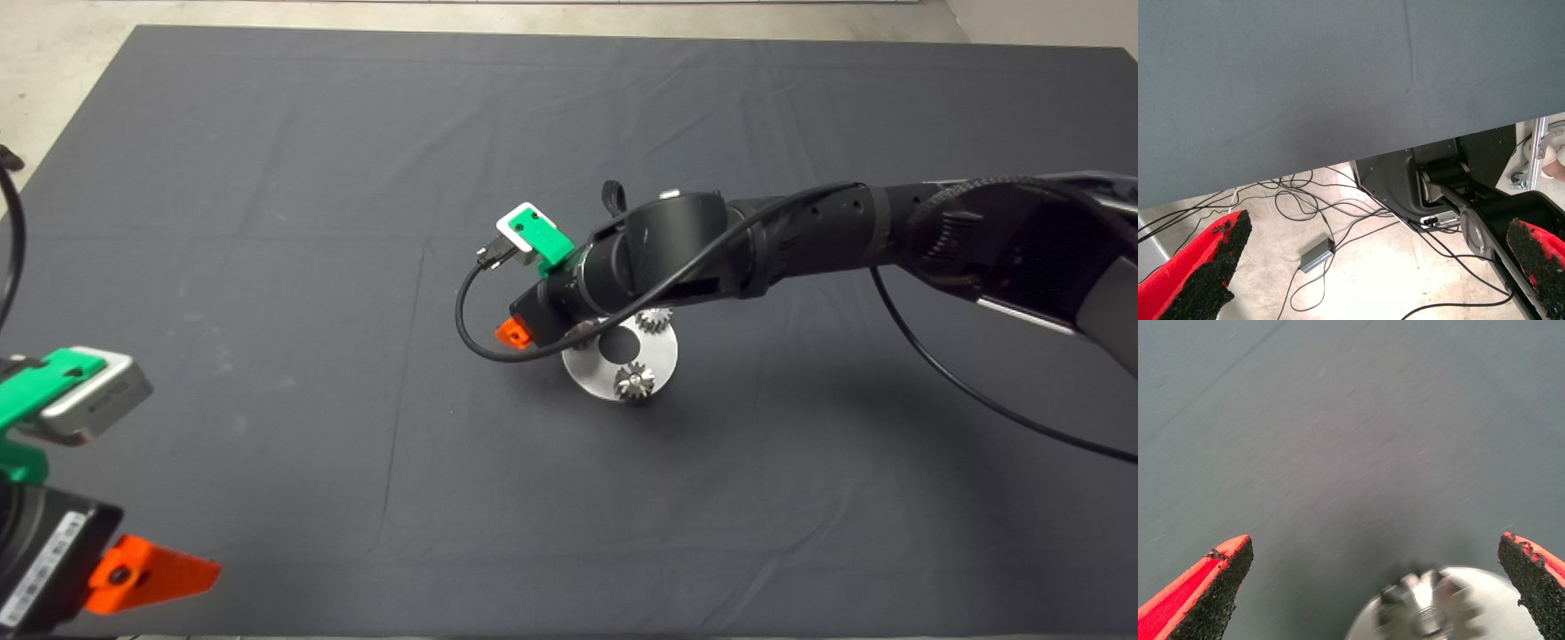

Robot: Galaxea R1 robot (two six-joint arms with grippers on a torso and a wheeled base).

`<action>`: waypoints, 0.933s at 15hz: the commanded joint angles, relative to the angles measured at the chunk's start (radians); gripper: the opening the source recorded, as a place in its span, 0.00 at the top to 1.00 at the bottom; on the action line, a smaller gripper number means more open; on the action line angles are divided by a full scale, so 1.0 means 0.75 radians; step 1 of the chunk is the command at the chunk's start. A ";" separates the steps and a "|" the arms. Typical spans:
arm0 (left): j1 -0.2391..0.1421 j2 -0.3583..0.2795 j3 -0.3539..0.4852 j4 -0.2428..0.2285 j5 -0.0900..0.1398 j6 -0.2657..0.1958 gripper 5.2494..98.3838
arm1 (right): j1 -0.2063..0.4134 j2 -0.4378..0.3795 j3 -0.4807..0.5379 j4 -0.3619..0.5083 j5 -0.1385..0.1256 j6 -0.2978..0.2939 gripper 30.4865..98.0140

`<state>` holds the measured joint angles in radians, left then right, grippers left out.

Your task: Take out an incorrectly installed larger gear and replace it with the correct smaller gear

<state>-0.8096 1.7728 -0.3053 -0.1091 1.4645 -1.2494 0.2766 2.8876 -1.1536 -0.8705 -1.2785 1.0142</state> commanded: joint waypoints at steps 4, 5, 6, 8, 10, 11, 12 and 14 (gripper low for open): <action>-0.013 -0.004 0.015 -0.026 0.003 0.005 0.00 | -0.004 -0.055 0.043 -0.087 -0.073 -0.031 0.00; -0.013 -0.006 0.015 -0.026 0.003 0.005 0.00 | -0.018 -0.076 0.057 -0.087 -0.073 -0.029 0.00; -0.013 -0.004 0.015 -0.026 0.003 0.005 0.00 | -0.031 -0.097 0.076 -0.087 -0.073 -0.029 0.00; -0.013 -0.005 0.015 -0.026 0.003 0.005 0.00 | -0.041 -0.126 0.111 -0.081 -0.073 -0.031 0.00; -0.013 -0.004 0.015 -0.026 0.001 0.005 0.00 | -0.049 -0.131 0.127 -0.079 -0.073 -0.029 0.00; -0.013 -0.004 0.015 -0.026 0.002 0.005 0.00 | -0.058 -0.129 0.127 -0.079 -0.073 -0.030 0.00; -0.013 -0.004 0.015 -0.026 0.001 0.005 0.00 | -0.062 -0.128 0.127 -0.079 -0.073 -0.029 0.00; -0.013 -0.005 0.015 -0.026 0.003 0.005 0.00 | -0.076 -0.122 0.127 -0.081 -0.071 -0.029 0.00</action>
<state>-0.8096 1.7702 -0.3053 -0.1091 1.4646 -1.2494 0.2136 2.7902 -1.0689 -0.9102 -1.3330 0.9947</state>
